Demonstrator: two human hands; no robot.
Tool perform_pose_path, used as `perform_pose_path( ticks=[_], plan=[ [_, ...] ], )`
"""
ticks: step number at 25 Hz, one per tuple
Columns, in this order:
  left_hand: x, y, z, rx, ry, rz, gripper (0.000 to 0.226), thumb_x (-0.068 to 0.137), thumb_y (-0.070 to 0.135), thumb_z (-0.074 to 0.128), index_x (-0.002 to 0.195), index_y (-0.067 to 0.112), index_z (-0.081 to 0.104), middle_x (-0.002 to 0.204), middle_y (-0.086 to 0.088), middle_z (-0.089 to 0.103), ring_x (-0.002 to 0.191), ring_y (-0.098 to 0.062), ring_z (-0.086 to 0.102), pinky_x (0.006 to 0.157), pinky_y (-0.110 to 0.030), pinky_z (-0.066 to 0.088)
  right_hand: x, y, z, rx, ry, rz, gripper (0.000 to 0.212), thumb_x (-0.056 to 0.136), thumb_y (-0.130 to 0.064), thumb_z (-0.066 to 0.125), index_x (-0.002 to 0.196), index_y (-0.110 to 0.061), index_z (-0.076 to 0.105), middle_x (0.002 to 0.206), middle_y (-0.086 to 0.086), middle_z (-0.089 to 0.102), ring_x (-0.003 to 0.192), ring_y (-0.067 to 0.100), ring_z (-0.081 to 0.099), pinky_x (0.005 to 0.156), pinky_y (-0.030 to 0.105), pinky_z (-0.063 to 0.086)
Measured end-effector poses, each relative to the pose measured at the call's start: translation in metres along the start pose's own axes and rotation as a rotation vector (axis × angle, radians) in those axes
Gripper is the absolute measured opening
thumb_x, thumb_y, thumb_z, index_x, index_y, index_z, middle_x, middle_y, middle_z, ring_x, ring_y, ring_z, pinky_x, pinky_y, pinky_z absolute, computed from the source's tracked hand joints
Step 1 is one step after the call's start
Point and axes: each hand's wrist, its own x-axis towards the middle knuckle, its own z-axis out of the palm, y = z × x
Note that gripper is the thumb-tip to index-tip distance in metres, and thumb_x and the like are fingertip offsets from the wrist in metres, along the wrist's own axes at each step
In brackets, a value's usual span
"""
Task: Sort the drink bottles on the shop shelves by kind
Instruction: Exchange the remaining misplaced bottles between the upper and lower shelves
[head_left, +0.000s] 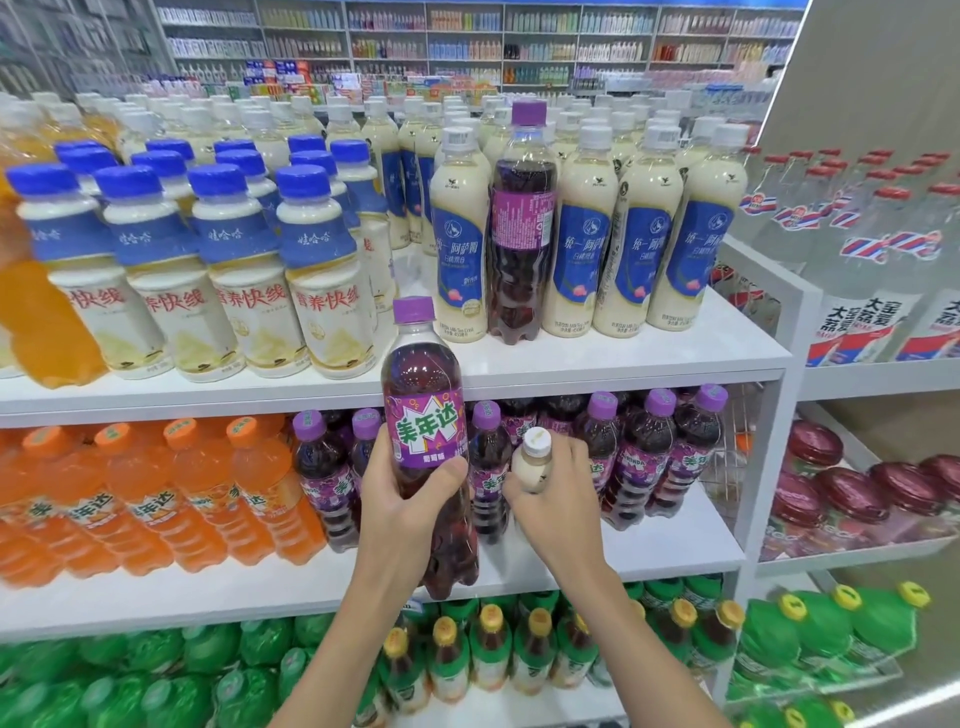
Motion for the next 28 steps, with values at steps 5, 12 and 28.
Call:
perform_pose_path(
  ticks=[5, 12, 28],
  plan=[
    [-0.005, -0.006, 0.002, 0.013, -0.005, -0.021, 0.058, 0.067, 0.049, 0.074, 0.118, 0.024, 0.063, 0.099, 0.003, 0.075, 0.094, -0.020, 0.072, 0.080, -0.033, 0.058, -0.008, 0.021, 0.011, 0.234, -0.045, 0.078, 0.059, 0.088, -0.019, 0.076, 0.137, -0.032, 0.046, 0.123, -0.014, 0.055, 0.111, -0.001, 0.055, 0.085, 0.012, 0.045],
    [-0.011, -0.012, 0.001, -0.004, -0.015, -0.047, 0.056, 0.070, 0.046, 0.075, 0.120, 0.025, 0.063, 0.100, 0.003, 0.075, 0.094, -0.022, 0.072, 0.082, -0.038, 0.060, -0.012, 0.033, 0.013, 0.483, -0.201, 0.261, 0.046, 0.093, -0.025, 0.075, 0.124, -0.042, 0.045, 0.117, -0.028, 0.059, 0.102, -0.017, 0.058, 0.081, 0.008, 0.044],
    [-0.021, -0.032, 0.009, -0.098, -0.096, -0.170, 0.037, 0.083, 0.038, 0.077, 0.118, 0.037, 0.066, 0.111, 0.003, 0.075, 0.104, -0.018, 0.071, 0.092, -0.040, 0.055, -0.044, 0.000, -0.038, 0.780, -0.114, 0.268, 0.041, 0.093, -0.028, 0.074, 0.128, -0.038, 0.055, 0.110, 0.006, 0.071, 0.102, 0.026, 0.070, 0.090, 0.046, 0.058]
  ],
)
